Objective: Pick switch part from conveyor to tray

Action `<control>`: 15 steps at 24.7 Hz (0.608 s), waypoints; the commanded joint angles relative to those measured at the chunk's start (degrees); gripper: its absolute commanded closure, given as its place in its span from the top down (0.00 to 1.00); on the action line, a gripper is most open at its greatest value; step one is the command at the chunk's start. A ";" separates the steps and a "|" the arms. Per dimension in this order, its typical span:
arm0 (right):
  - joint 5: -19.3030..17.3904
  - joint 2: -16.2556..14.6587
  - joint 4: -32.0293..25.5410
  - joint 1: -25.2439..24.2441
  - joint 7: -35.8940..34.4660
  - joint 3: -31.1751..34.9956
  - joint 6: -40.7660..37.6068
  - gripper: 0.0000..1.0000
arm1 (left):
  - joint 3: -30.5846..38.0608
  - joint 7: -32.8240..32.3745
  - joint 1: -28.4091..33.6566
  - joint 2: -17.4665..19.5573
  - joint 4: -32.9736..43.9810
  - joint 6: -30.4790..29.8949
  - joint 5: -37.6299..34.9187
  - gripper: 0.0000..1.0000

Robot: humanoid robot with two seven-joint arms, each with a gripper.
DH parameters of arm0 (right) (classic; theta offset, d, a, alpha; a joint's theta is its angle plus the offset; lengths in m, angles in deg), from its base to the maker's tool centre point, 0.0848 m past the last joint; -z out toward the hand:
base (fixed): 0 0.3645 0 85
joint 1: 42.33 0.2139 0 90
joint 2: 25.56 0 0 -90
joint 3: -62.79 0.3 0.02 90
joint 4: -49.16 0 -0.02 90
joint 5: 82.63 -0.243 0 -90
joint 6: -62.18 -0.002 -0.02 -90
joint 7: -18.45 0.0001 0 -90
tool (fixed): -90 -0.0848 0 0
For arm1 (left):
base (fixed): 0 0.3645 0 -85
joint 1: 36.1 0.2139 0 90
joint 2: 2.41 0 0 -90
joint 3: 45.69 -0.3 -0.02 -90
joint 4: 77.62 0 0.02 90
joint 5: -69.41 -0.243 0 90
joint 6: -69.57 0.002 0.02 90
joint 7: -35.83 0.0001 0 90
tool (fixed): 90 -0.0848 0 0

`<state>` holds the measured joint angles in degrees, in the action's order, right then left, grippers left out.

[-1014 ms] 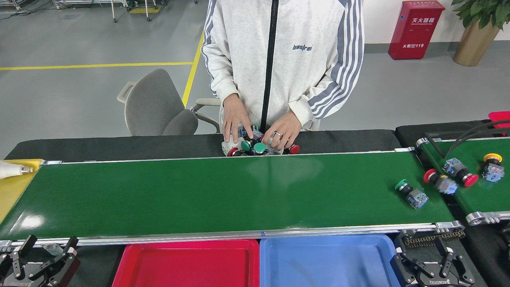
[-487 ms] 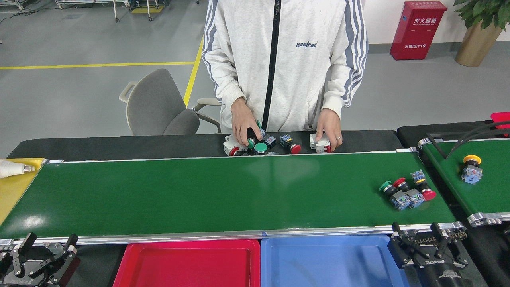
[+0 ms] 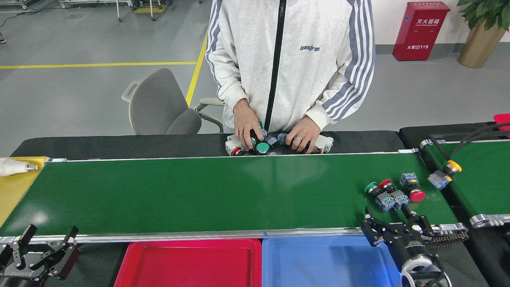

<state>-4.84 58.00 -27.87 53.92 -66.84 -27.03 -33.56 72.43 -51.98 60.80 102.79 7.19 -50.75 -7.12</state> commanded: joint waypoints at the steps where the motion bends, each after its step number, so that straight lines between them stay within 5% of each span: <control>1: -0.10 0.02 0.13 1.40 0.04 -0.27 0.29 1.00 | 0.27 0.27 -0.48 0.79 0.45 0.17 0.06 1.00; 15: -0.54 0.19 5.49 6.85 0.04 -0.89 0.03 1.00 | 0.10 0.27 -0.39 0.70 0.45 0.17 0.06 1.00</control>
<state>-5.30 58.05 -22.16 59.38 -66.80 -27.88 -33.45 72.42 -51.97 60.80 102.79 7.17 -50.74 -7.12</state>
